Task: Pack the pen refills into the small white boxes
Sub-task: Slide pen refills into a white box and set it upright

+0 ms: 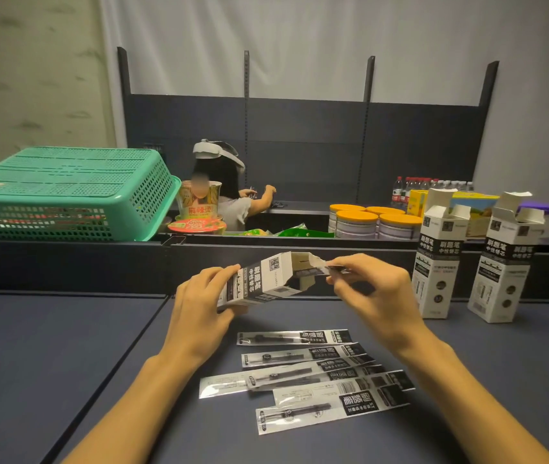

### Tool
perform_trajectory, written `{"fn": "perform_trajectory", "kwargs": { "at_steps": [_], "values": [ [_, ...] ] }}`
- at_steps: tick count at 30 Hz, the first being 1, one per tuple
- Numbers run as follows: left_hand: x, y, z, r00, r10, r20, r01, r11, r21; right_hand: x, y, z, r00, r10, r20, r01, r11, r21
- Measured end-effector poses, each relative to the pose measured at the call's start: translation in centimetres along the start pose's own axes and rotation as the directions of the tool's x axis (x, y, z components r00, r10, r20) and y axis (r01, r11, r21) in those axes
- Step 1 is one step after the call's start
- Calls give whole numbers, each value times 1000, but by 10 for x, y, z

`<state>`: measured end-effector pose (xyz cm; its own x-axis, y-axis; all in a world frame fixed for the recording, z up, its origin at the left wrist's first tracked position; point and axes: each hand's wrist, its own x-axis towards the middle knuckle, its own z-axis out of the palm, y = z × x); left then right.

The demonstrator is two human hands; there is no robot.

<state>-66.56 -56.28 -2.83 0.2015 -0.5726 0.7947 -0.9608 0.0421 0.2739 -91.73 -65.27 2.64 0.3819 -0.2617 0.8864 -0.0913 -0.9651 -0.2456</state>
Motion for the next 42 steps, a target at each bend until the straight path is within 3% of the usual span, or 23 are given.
{"fn": "perform_trajectory", "kwargs": {
  "at_steps": [6,9,13,18,26,28,30,32,34,37,42],
  "values": [
    [0,1,0,1000,18,0,-18,1000,-20,-1,2,4,995,-95,-11,94,994,-50],
    [0,1,0,1000,23,3,-23,999,-33,-3,4,8,997,-71,22,73,995,-70],
    [-1,5,1,999,47,18,-46,998,-49,-7,8,13,983,47,179,-17,986,-165],
    [-3,6,1,998,61,24,-60,997,-42,-11,6,15,915,166,368,-117,981,-152],
    [1,-1,-2,998,-21,-59,23,999,26,1,6,-1,978,131,165,-121,990,-70],
    [1,0,-2,998,-33,-62,35,999,29,-1,15,-3,922,261,286,-216,960,-180],
    [0,1,-2,998,-29,-58,31,999,27,-7,22,-2,752,453,479,-266,873,-409],
    [0,1,-2,998,-21,-52,22,999,27,-13,25,1,580,582,571,-228,788,-572],
    [0,1,-2,999,-20,-50,21,999,28,-16,27,6,506,604,616,-169,769,-616],
    [0,2,-2,999,-21,-48,22,999,28,-17,29,8,493,598,632,-202,785,-586],
    [0,-2,-3,998,-20,-55,21,999,24,-10,22,-4,590,541,600,-337,840,-426]
  ]
}}
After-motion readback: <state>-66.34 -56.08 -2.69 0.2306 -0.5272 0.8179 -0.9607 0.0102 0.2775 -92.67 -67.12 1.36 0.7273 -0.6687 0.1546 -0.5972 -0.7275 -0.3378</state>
